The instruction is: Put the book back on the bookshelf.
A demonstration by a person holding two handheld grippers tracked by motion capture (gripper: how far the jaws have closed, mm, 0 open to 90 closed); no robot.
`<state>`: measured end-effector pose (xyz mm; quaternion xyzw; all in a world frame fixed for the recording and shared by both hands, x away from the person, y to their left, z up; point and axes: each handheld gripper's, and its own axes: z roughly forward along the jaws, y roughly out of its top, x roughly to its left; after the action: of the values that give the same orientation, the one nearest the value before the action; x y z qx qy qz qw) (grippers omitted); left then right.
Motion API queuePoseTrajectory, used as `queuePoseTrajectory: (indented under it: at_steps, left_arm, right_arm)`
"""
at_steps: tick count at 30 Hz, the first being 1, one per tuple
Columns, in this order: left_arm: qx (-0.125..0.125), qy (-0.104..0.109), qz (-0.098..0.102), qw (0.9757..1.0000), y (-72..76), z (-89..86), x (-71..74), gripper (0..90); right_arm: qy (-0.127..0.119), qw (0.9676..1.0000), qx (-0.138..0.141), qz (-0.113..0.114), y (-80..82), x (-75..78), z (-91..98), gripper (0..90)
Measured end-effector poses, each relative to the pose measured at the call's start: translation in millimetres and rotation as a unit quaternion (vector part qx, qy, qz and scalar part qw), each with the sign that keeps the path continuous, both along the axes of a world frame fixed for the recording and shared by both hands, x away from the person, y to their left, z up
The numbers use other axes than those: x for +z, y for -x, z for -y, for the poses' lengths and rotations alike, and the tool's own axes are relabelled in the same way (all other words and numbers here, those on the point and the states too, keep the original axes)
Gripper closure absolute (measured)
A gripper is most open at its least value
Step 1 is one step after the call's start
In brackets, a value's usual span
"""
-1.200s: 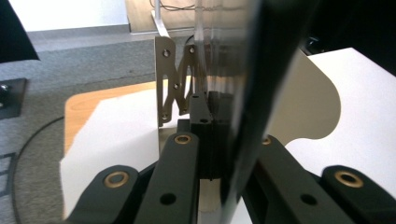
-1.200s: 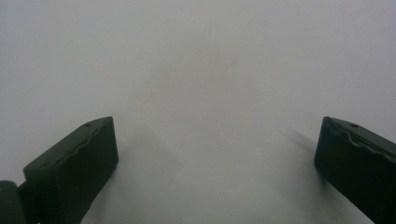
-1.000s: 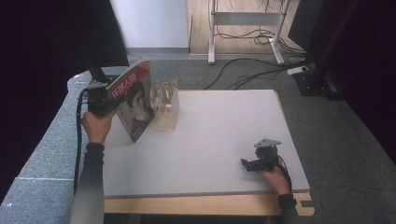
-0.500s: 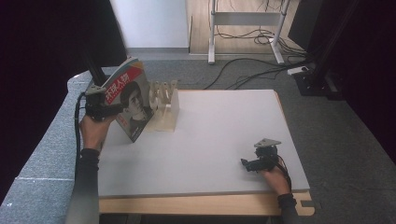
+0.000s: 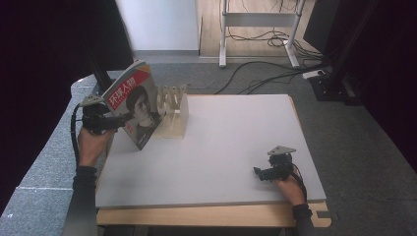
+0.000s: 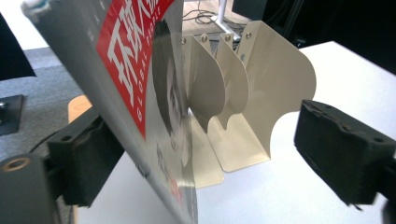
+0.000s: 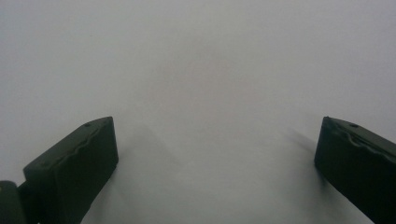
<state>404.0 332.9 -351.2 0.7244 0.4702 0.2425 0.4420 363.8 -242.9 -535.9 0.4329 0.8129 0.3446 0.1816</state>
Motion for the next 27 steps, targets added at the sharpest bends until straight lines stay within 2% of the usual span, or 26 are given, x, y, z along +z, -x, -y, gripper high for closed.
queuePoseTrajectory:
  at_steps: [3, 9, 15, 21, 27]
  left_arm:
    - [-0.005, 0.002, -0.003, 1.0000, 6.8, -0.4, 1.3, 4.8]
    - [-0.017, -0.008, 0.000, 0.9998, 23.3, 2.2, 2.3, 0.1]
    - [-0.024, -0.014, 0.002, 0.9996, 43.3, 4.8, 0.8, 0.0]
    - [-0.026, -0.011, 0.008, 0.9996, 56.9, 7.3, -1.4, 0.0]
    - [-0.041, -0.015, 0.010, 0.9990, 69.2, 16.3, -10.7, 0.0]
  right_arm:
    - [0.000, 1.0000, 0.001, 0.000, 0.0, 0.0, 0.1, 0.0]
    - [0.000, 1.0000, 0.000, 0.000, 0.1, 0.1, 0.0, 0.0]
    - [0.000, 1.0000, 0.000, 0.000, 0.0, 0.1, -0.1, 0.0]
    - [0.000, 1.0000, 0.000, 0.000, 0.0, 0.1, -0.1, 0.0]
    - [0.000, 1.0000, 0.001, 0.001, 0.0, 0.0, 0.0, 0.0]
